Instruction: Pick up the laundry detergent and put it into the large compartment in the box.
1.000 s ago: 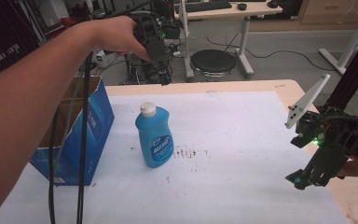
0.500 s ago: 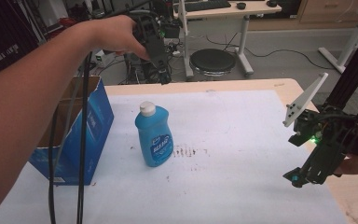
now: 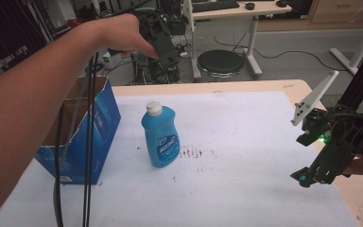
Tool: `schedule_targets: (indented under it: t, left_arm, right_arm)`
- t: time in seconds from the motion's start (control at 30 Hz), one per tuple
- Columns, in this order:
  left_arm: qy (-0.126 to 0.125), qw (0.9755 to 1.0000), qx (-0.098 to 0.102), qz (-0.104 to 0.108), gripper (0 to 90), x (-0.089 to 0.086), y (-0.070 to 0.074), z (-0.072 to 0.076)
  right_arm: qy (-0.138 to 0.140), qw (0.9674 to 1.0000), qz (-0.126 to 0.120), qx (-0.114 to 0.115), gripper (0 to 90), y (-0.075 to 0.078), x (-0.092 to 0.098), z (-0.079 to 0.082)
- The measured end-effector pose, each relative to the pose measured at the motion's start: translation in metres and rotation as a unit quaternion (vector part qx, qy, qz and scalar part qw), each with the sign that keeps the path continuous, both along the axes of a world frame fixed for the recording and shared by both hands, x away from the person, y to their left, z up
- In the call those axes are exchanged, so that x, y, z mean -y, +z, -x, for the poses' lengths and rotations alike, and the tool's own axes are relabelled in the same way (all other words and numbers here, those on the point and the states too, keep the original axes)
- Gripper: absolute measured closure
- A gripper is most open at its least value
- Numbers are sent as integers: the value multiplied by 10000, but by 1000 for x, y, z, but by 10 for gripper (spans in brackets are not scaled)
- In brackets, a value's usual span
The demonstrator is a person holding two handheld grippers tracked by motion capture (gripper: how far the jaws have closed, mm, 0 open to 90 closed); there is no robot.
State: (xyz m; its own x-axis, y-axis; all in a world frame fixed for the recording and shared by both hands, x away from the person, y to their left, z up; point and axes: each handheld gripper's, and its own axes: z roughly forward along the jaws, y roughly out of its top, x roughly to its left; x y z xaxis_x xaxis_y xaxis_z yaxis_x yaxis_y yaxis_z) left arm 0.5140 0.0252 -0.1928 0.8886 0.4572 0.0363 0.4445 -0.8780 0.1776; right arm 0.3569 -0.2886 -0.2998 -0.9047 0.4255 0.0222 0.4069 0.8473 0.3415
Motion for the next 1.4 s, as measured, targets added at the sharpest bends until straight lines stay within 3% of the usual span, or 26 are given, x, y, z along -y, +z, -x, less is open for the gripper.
schedule_targets:
  t: [0.17,0.2,0.3,0.63,0.7,1.03,1.23,1.4]
  left_arm:
    - [116,9999,-43,34,25,-1,-1,-1]
    - [413,9991,-118,45,25,-4,-4,-2]
    - [600,9978,-273,76,25,-6,-5,-1]
    - [1042,9934,-412,230,25,-12,-7,15]
    - [1184,9916,-447,261,25,-14,-8,19]
    - [1465,9874,-515,290,25,-20,-18,34]
    - [1527,9867,-487,259,26,-22,-21,38]
    - [1593,9853,-530,305,25,-22,-32,45]
  right_arm:
    - [-24,10000,3,-27,34,-1,0,0]
    - [-24,10000,3,-27,34,-1,0,0]
    - [-31,10000,-1,-32,34,-2,1,0]
    - [-4,10000,15,-32,34,-4,0,-1]
    - [-11,10000,0,-45,34,-4,0,-1]
    - [55,10000,-4,-49,34,-5,-4,-2]
    - [95,10000,-22,-16,34,-6,-4,-2]
    - [124,9999,-9,-29,34,-7,-5,-1]
